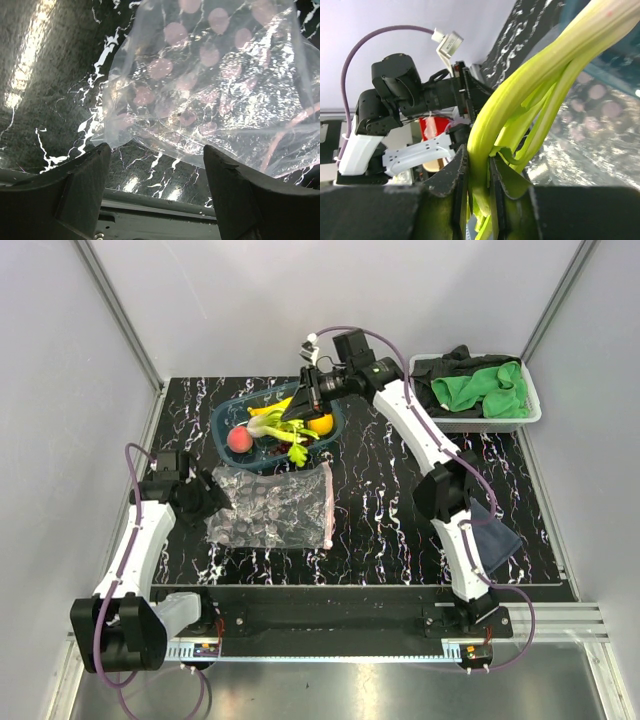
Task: Open the zip-top bag and remove the fake food
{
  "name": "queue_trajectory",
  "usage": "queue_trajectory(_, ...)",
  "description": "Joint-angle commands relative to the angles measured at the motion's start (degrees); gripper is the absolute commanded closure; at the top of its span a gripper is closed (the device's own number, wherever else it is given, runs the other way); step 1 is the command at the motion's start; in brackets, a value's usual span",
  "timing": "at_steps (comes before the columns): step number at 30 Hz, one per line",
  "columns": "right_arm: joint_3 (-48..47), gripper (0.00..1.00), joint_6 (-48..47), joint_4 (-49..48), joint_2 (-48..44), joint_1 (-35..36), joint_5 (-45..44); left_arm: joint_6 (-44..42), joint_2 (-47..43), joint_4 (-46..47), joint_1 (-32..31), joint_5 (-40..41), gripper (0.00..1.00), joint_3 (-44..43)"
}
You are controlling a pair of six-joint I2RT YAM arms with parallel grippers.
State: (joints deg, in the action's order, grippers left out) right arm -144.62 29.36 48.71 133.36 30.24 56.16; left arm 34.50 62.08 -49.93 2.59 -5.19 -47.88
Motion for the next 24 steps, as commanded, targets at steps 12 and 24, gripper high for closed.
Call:
queue_trajectory(12, 7.07, 1.00, 5.70, -5.82, 2.43, 1.40, 5.10, -4.79, -2.32, -0.17, -0.83, 1.41, 0.23, -2.92)
queue_trajectory(24, 0.74, 0.99, 12.73, -11.42, 11.31, -4.57, -1.48, -4.27, -4.60, 1.68, -1.80, -0.08, 0.24, -0.55)
